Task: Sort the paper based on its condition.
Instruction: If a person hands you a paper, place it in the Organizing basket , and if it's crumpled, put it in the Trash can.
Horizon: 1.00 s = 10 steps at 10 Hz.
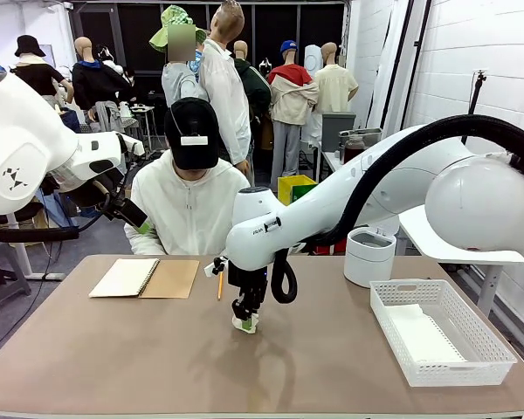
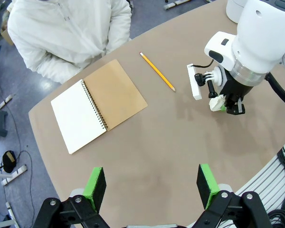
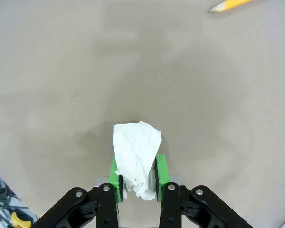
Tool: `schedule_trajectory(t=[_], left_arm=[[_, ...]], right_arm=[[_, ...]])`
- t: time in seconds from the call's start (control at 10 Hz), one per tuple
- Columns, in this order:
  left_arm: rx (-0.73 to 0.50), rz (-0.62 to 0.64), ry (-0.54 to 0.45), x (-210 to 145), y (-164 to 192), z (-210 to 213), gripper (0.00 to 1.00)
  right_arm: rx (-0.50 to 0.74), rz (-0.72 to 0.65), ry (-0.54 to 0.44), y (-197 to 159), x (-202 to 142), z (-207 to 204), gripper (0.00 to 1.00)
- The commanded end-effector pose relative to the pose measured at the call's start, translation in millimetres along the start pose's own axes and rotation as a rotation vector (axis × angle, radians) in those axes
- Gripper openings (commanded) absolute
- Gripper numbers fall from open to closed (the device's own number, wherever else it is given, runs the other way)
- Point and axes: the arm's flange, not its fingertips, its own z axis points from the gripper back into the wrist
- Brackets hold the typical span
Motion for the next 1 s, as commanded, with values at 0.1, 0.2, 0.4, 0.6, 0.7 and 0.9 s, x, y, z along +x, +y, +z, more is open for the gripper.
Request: schedule_trajectory(t=[0.1,0.2,0.4,0.6,0.7,0.9], left_arm=[[-0.003,0.005,-0.005,-0.4,1.1,-0.2,1.0],[-0.003,0.005,-0.005,-0.4,1.1,-0.2,1.0],[-0.003,0.005,-0.005,-0.4,1.1,-0.2,1.0],[-0.003,0.005,-0.005,-0.4,1.1,-0.2,1.0],[-0.003,0.005,-0.005,-0.4,1.1,-0.2,1.0],[-0.003,0.005,-0.005,-0.4,1.1,-0.2,1.0]], right_arm=[[-0.063,-0.038,0.01,-6.0,-11.4,42.0,0.34],[-0.072,-0.053,0.005,-12.5,-31.0,76.1,0.34],[-0.151,-0.11,-0.01,-28.8,-69.4,132.3,0.34],[-0.272,-0.24,0.041,-55.4,-103.3,172.1,0.34],[-0.326,-0.303,0.069,-70.9,-116.3,185.2,0.34],[-0.371,-0.396,0.105,-96.0,-135.6,199.8,0.34]])
